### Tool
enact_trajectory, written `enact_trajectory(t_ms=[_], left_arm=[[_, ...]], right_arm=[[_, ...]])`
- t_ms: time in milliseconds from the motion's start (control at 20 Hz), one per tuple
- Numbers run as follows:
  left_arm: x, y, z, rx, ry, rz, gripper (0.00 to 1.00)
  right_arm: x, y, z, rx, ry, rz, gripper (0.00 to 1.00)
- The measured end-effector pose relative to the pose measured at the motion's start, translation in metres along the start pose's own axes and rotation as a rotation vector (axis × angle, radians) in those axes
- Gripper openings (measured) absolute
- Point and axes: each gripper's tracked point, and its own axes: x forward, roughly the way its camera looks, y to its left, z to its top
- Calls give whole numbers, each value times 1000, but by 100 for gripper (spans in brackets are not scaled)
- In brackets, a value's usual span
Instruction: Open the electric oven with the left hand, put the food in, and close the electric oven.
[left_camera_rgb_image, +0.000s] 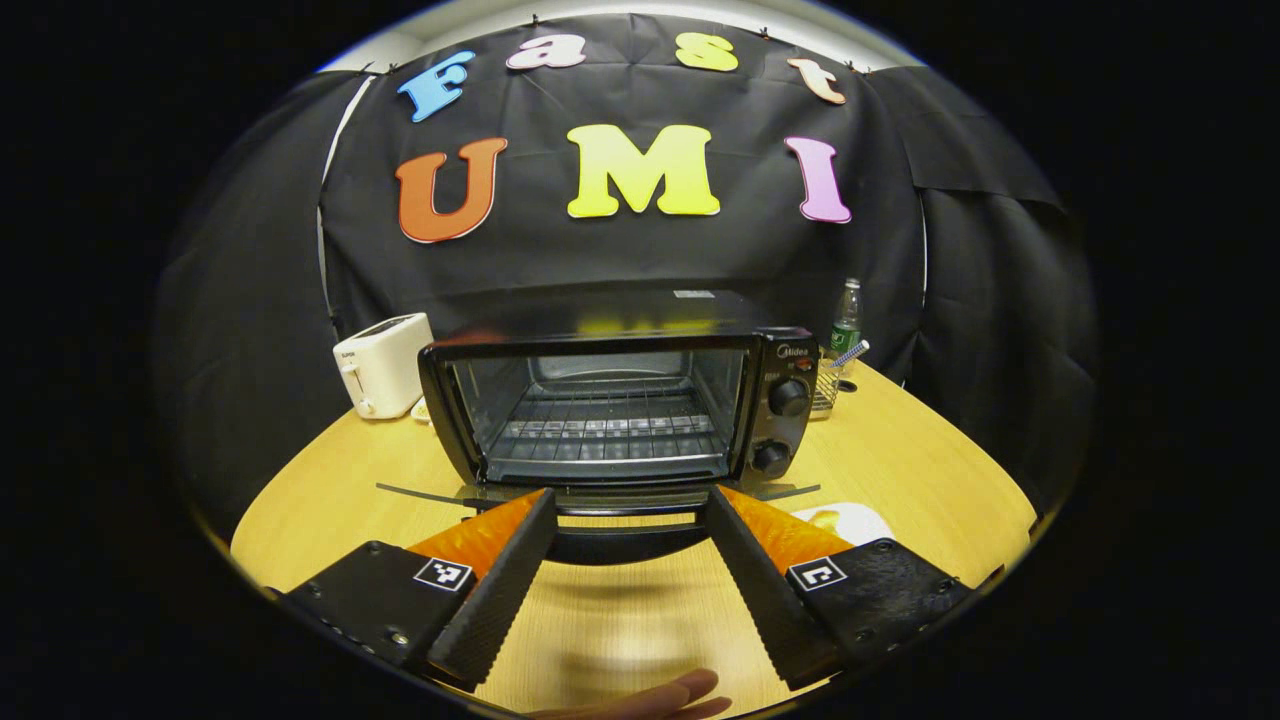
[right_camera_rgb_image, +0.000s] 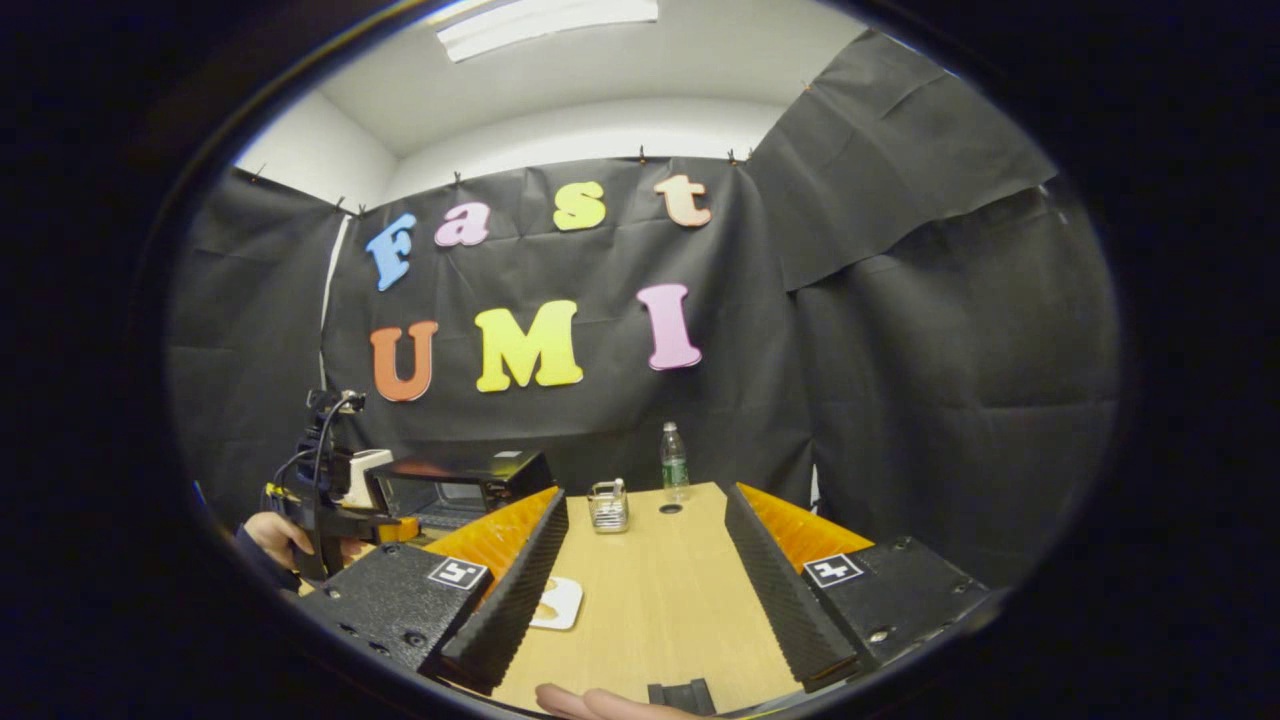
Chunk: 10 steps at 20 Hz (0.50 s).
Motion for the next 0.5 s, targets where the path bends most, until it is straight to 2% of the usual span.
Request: enact_trajectory(t_ms=[500], left_arm=[[-11, -2, -57, 6, 41, -29, 98]], right_arm=[[9, 13, -13, -40, 24, -2, 96]])
